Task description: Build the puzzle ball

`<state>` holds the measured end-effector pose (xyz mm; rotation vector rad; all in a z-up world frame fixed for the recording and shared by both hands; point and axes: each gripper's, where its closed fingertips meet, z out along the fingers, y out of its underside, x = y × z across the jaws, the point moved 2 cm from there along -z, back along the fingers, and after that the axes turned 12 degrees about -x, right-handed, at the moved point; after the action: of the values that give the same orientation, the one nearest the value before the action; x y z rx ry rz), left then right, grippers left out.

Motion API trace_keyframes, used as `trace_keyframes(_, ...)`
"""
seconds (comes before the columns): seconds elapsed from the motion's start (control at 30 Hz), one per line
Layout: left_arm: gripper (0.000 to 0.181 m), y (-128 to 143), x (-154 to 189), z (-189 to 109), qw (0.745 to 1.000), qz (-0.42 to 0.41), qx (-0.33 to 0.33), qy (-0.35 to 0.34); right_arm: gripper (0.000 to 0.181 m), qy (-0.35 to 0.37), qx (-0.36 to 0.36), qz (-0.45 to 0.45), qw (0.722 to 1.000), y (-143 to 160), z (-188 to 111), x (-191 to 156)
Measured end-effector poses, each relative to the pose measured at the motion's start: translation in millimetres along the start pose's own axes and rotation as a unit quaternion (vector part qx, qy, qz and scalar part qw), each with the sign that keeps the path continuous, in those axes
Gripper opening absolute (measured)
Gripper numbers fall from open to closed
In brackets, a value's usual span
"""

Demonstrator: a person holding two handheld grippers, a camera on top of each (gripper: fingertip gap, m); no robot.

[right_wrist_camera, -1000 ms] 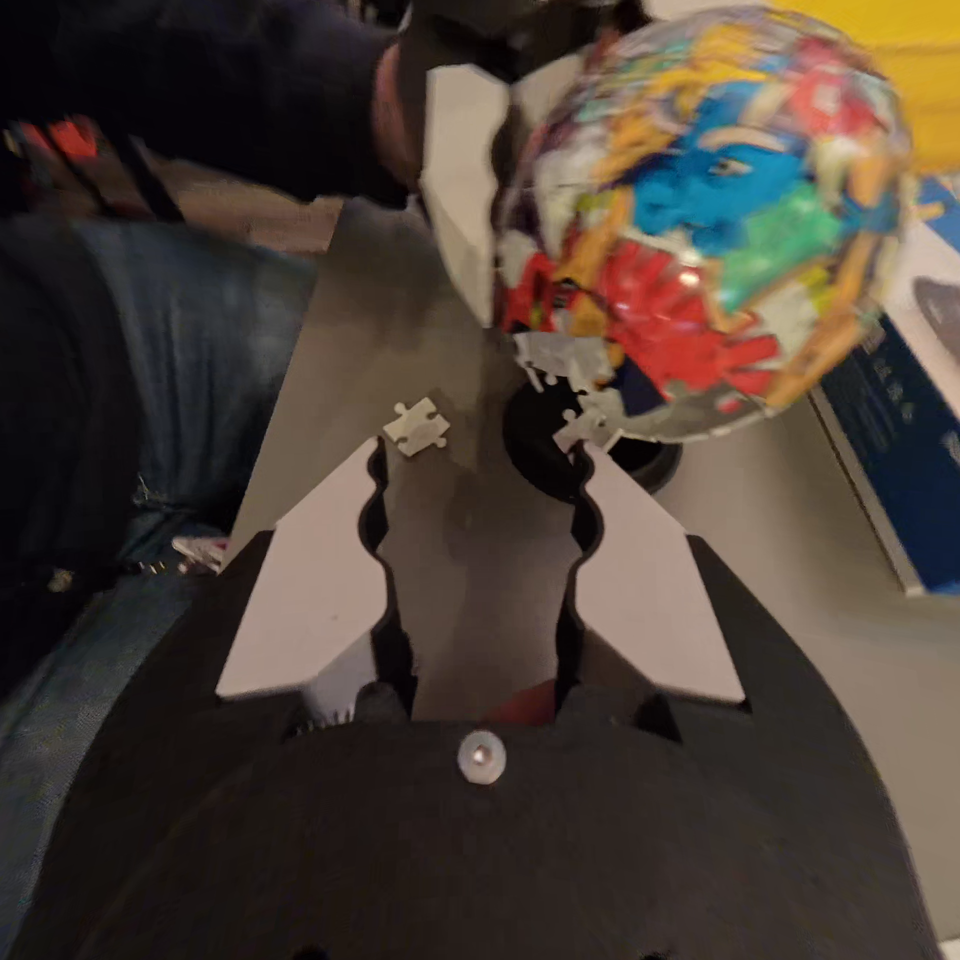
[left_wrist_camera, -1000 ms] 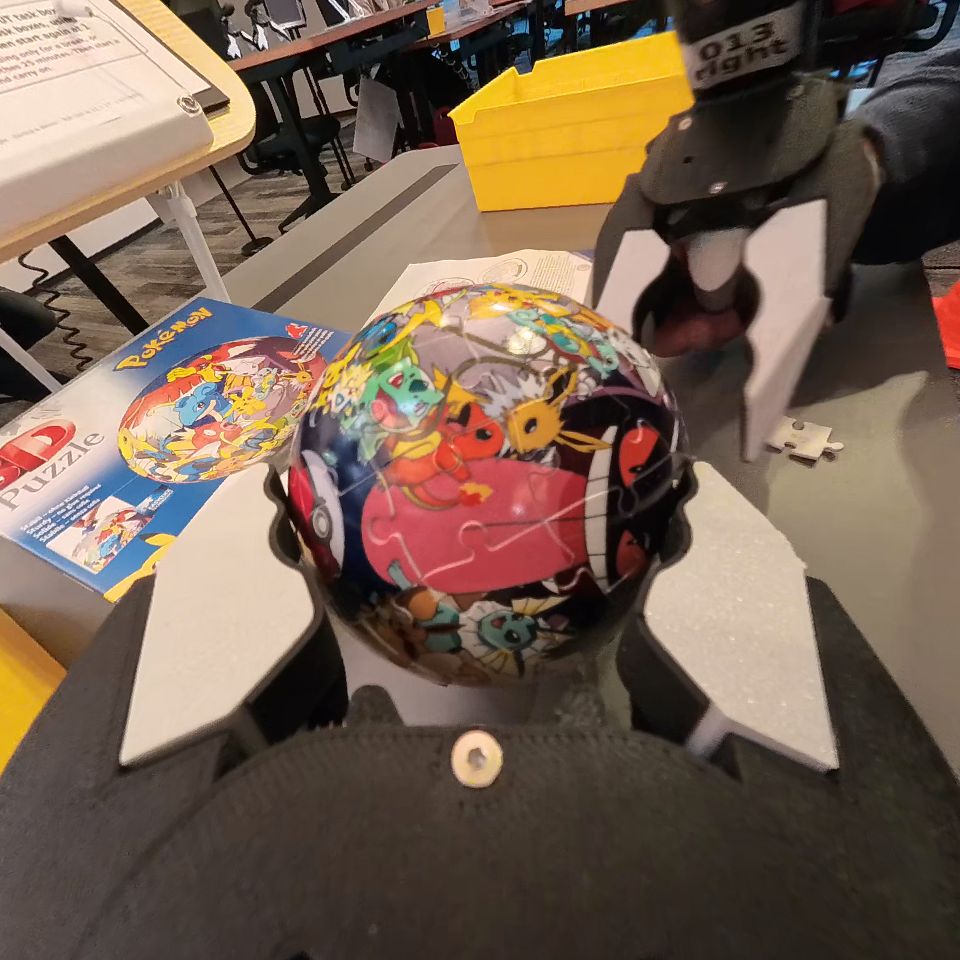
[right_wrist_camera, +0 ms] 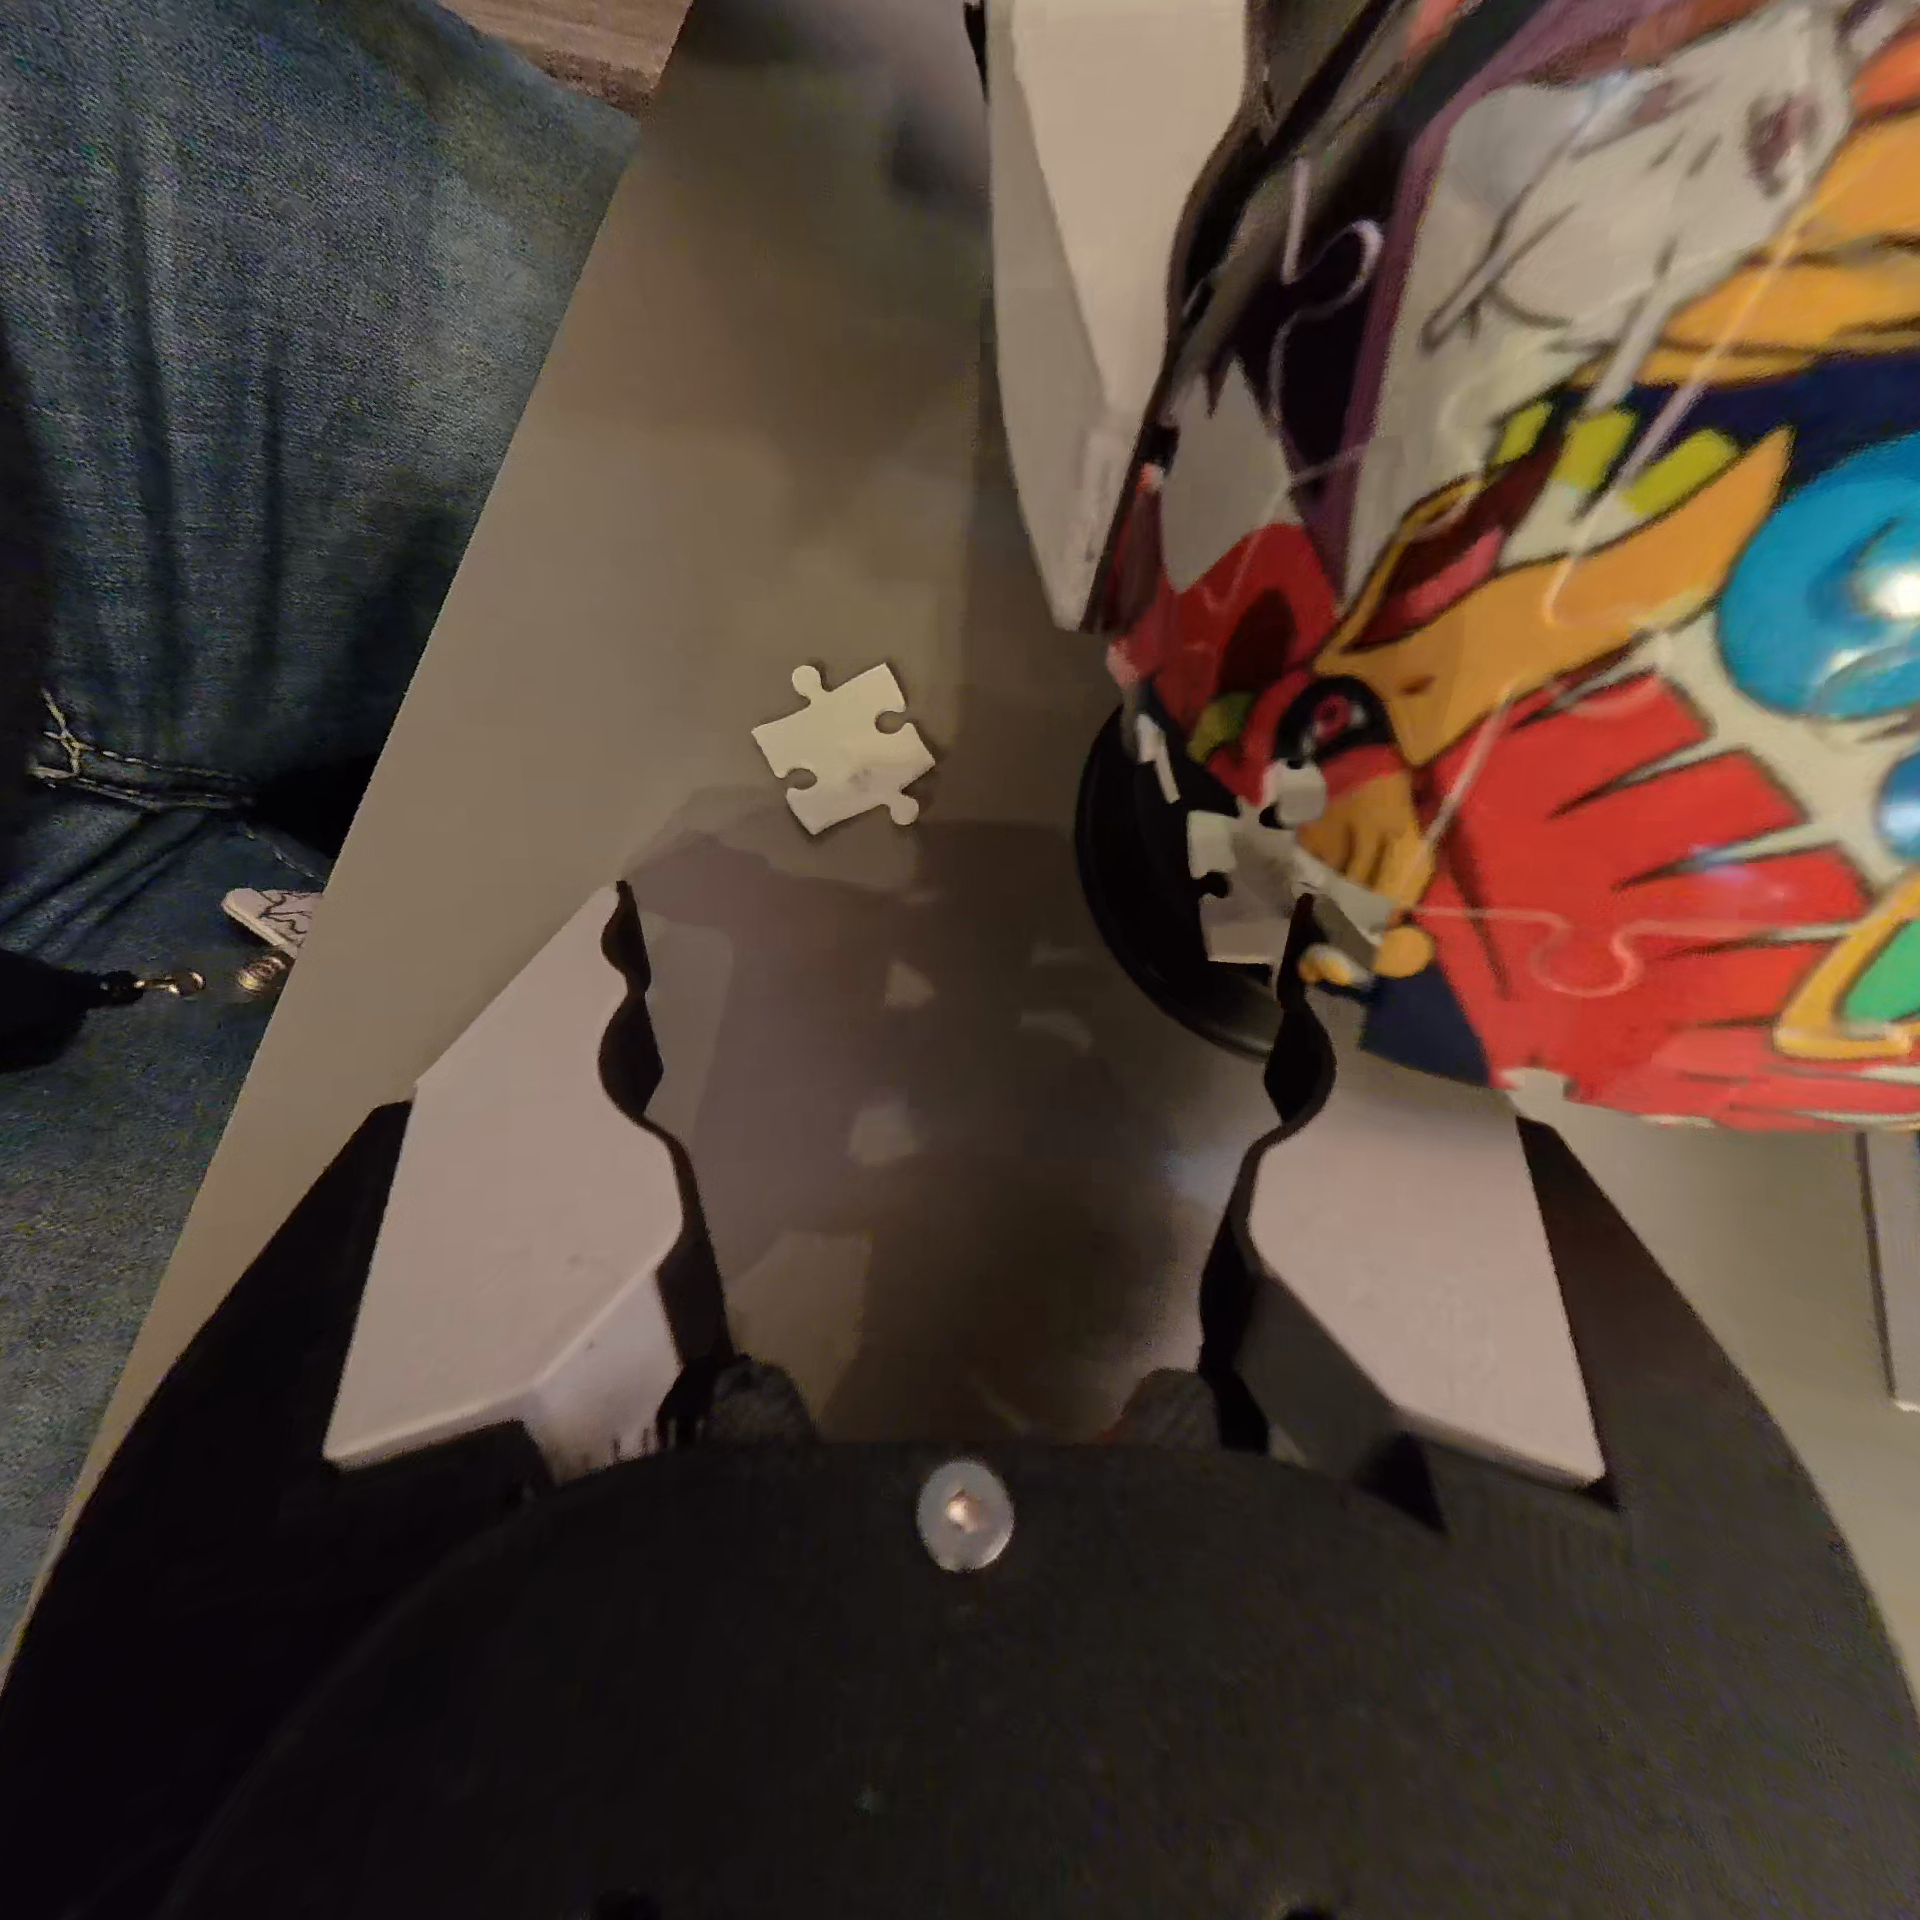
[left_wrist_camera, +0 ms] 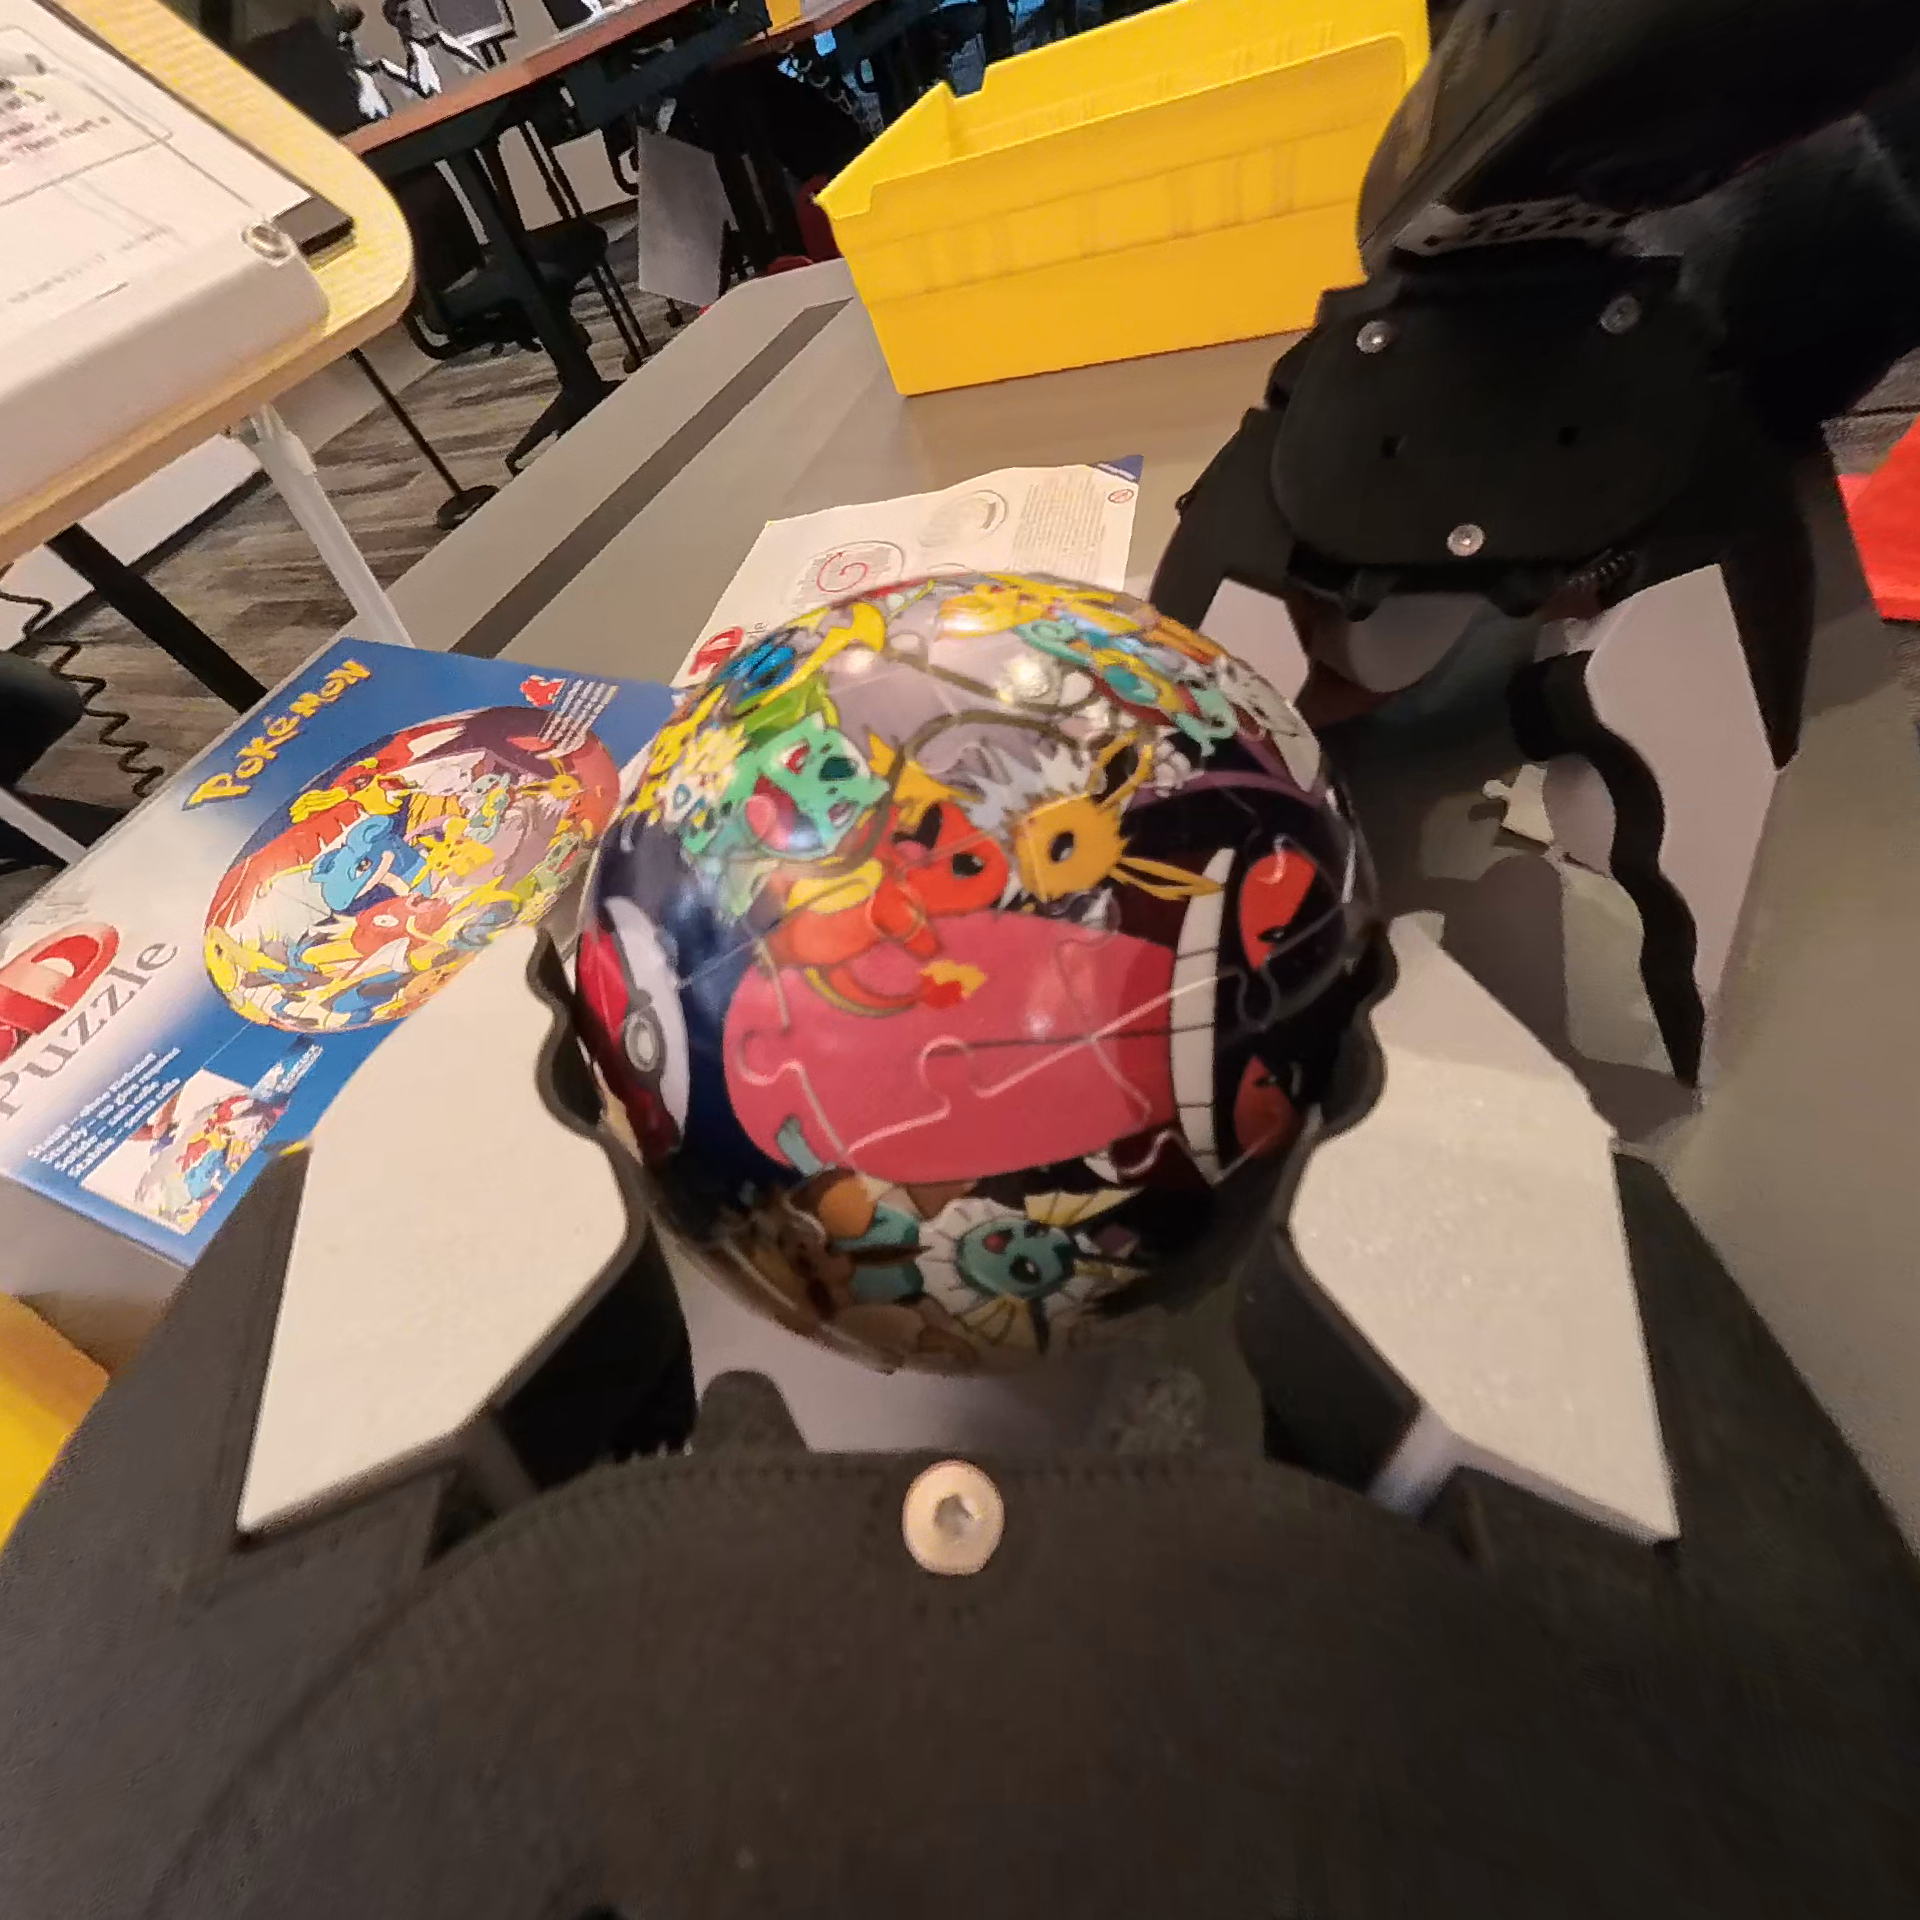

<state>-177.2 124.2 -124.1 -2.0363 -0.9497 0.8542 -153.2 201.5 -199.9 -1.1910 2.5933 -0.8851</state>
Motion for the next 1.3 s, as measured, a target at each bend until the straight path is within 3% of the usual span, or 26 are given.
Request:
trace_keyframes(0.27, 0.135, -1, 7, 2, 1.0, 0.024, -0.008, 0.006, 0.12, -0.022, 0.006, -0.012, 1.0, -11, 8, -4)
trace_keyframes(0.77, 0.135, 1, 6, 1, 1.0, -0.001, -0.001, 0.023, 0.123, 0.029, 0.03, -0.058, 0.997, -14, 4, -20)
trace_keyframes(0.97, 0.135, 2, 5, 1, 1.0, -0.006, -0.003, 0.023, 0.11, 0.054, 0.054, -0.066, 0.995, -10, -7, -20)
trace_keyframes(1.3, 0.136, 2, 6, 3, 1.0, 0.003, -0.005, 0.025, 0.123, 0.057, 0.041, -0.092, 0.993, -14, -3, -26)
